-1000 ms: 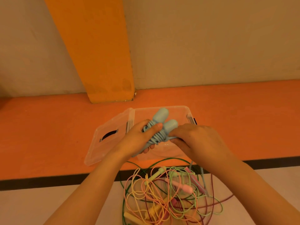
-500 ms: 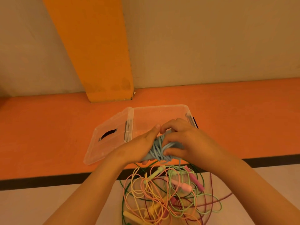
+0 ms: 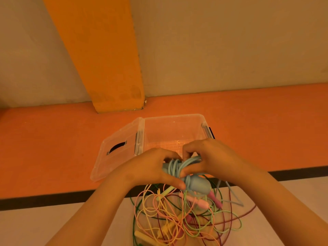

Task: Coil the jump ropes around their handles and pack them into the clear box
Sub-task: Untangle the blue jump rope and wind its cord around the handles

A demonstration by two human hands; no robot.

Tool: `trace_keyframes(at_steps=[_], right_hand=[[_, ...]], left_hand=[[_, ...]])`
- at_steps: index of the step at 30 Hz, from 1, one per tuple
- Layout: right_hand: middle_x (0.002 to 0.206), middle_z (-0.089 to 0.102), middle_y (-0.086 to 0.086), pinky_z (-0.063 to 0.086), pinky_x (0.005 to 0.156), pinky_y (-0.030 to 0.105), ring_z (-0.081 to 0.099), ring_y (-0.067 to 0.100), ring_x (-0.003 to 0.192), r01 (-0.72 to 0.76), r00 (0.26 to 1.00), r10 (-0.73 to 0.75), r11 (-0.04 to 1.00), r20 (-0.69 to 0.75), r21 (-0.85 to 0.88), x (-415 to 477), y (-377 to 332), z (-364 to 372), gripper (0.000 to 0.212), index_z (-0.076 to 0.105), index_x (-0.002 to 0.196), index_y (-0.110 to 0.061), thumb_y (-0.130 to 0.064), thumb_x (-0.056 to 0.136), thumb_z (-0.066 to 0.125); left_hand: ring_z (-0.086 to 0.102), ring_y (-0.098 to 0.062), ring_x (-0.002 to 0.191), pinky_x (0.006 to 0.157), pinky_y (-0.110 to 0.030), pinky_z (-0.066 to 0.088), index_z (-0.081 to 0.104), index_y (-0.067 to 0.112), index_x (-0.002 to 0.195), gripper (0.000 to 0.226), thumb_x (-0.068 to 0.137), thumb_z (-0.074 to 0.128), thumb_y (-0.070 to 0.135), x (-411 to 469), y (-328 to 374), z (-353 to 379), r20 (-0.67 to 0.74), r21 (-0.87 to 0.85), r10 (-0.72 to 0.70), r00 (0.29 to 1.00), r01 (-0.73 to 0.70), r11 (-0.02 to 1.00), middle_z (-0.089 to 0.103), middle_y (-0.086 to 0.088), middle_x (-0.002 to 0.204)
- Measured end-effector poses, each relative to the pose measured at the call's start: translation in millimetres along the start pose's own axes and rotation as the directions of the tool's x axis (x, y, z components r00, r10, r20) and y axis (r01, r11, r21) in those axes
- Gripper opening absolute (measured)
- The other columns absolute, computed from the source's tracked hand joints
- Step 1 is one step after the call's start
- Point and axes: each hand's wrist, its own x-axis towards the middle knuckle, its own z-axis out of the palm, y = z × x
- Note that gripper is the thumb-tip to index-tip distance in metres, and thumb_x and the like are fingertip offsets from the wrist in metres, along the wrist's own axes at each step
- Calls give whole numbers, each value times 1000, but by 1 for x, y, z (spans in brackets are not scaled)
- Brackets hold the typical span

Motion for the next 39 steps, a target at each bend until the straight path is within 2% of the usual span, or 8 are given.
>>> trace_keyframes(at_steps=[8, 12, 18, 23, 27, 32, 35, 39], right_hand=[[52, 50, -18, 29, 51, 18, 42, 1, 52, -8, 1000, 9, 952, -2, 305, -4, 5, -11, 28, 57, 59, -27, -30, 64, 84], [67, 62, -8, 39, 59, 21, 51, 5, 63, 7, 1000, -3, 875, -9, 484, -6, 10, -17, 14, 71, 77, -14, -18, 69, 81], [83, 72, -5, 48, 71, 15, 63, 4, 79, -1, 1000, 16, 670, -13, 742, -12, 20, -30, 17, 69, 89, -10, -15, 73, 66], [76, 71, -5, 48, 64, 15, 63, 3, 71, 59, 992, 57, 588, -114, 807, -8, 22, -21, 12, 74, 76, -17, -9, 77, 64], [67, 68, -10, 46, 57, 14, 58, -1, 62, 114, 975, 97, 547, -199, 829, 0, 17, -14, 25, 74, 70, -28, -12, 75, 57], [69, 68, -12, 46, 59, 19, 58, 5, 66, 178, 938, 122, 634, -325, 753, 3, 10, -7, 26, 72, 73, -27, -10, 74, 54], [59, 64, -24, 41, 56, 7, 56, -10, 56, 188, 928, 118, 669, -352, 720, 4, 5, -6, 33, 63, 71, -28, 0, 83, 50], [35, 44, -8, 30, 44, 9, 39, 0, 38, 20, 894, 284, 747, -346, 664, 9, 8, 1, 66, 50, 41, -28, 17, 88, 45]], left_hand=[[63, -14, 87, 84, -34, 47, 71, 32, 89, 20, 73, 82, 28, -1, 11, 0, -18, -179, 63, 998, -65, 982, 70, 6, 89], [60, 0, 83, 77, -17, 45, 72, 21, 97, 28, 72, 82, 15, -2, 13, -6, -22, -238, 80, 997, -83, 968, 69, 11, 88], [64, -5, 88, 79, -20, 49, 70, 21, 100, 36, 70, 81, 4, -7, 13, -12, -10, -372, 163, 987, -155, 915, 70, 10, 93], [65, -2, 80, 67, -16, 50, 70, 22, 95, 40, 60, 84, 11, -7, 11, -14, -145, -489, 198, 969, -244, 837, 70, 13, 86], [57, 0, 53, 50, -11, 42, 52, 16, 118, 59, 67, 81, 11, -7, 11, -17, -233, -585, 161, 959, -271, 765, 68, 7, 70], [22, -26, 57, 45, -24, 20, 59, 41, 124, 74, 56, 85, 55, -2, 9, -12, -303, -685, 193, 933, -355, 636, 53, -11, 87], [30, -14, 53, 44, -25, 21, 65, 42, 116, 69, 52, 86, 57, 1, 10, -9, -306, -737, 192, 933, -359, 573, 55, -3, 80], [28, -12, 48, 43, -20, 26, 65, 32, 117, 70, 54, 86, 55, 6, 8, -3, -292, -772, 198, 936, -353, 529, 45, -9, 74]])
